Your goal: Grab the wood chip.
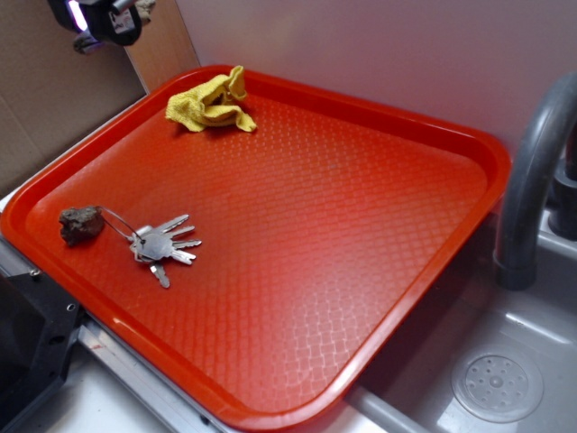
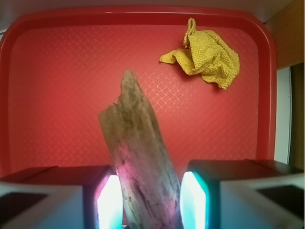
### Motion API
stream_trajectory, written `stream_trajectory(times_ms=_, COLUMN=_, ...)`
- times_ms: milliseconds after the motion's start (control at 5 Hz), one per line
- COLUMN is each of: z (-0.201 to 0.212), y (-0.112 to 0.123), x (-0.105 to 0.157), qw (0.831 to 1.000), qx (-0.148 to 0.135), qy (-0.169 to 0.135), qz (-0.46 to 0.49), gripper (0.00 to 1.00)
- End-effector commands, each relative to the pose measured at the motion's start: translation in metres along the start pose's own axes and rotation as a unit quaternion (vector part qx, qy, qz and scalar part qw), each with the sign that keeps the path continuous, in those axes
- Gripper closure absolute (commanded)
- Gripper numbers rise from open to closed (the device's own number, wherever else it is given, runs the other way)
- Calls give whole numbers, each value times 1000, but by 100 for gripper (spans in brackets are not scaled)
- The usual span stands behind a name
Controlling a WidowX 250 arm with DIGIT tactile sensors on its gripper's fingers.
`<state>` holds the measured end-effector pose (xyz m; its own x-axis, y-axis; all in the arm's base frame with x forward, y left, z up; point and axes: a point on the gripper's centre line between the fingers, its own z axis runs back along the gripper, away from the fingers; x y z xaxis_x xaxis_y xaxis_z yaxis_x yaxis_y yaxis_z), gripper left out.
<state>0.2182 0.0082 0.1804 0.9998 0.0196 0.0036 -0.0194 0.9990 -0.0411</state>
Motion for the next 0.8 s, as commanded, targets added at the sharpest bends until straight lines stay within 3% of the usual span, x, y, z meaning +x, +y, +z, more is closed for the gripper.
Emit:
stream_trajectory(times_ms=0, z=14, y=-9, x=9, qw=1000, qx=2, qy=-24, qz=-10, gripper=100)
stream_trajectory(times_ms=600, z=14, y=-10, x=9, qw=1000, qx=2, qy=-26, qz=-11, gripper=100)
